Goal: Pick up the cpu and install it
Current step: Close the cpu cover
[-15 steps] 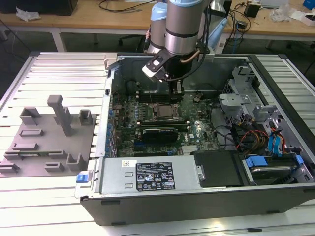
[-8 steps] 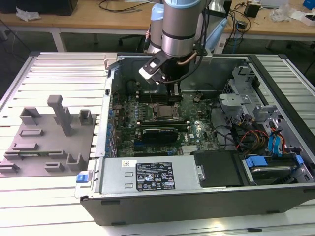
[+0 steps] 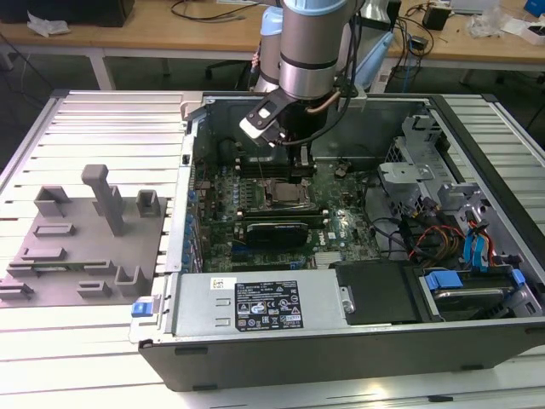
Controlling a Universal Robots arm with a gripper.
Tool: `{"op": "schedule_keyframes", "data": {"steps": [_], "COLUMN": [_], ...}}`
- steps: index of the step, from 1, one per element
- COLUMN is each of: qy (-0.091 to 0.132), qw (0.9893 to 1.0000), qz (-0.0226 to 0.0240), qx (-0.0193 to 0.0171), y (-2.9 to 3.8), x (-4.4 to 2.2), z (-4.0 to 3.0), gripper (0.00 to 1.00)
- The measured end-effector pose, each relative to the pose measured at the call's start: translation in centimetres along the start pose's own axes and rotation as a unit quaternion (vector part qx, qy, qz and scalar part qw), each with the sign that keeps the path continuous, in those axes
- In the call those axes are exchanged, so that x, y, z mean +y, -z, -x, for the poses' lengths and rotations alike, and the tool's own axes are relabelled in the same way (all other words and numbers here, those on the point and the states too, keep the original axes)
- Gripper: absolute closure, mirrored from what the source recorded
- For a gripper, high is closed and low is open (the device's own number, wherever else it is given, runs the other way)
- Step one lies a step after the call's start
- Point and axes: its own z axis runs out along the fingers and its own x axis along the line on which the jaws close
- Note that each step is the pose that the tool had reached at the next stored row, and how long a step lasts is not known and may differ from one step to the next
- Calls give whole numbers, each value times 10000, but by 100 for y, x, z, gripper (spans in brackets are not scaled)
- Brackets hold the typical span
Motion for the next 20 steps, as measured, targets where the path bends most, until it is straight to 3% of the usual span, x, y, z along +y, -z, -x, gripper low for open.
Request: {"op": "schedule_keyframes", "data": {"steps": [2,5,7,11,16,17,19,20], "qy": [114,497,710,1144,1643,1788,1996,2137], "qw": [9999,9988,9975,9934,9864,9839,9798,9769], "qz": [4,16,23,38,55,60,66,71], "qx": [1,3,2,2,1,-1,-3,-4], "y": [0,-1,-2,-3,-4,-4,-3,-3], "x": [0,0,0,0,0,0,0,0], "z": [0,0,0,0,0,0,0,0], "gripper": [89,89,89,89,89,89,89,89]}}
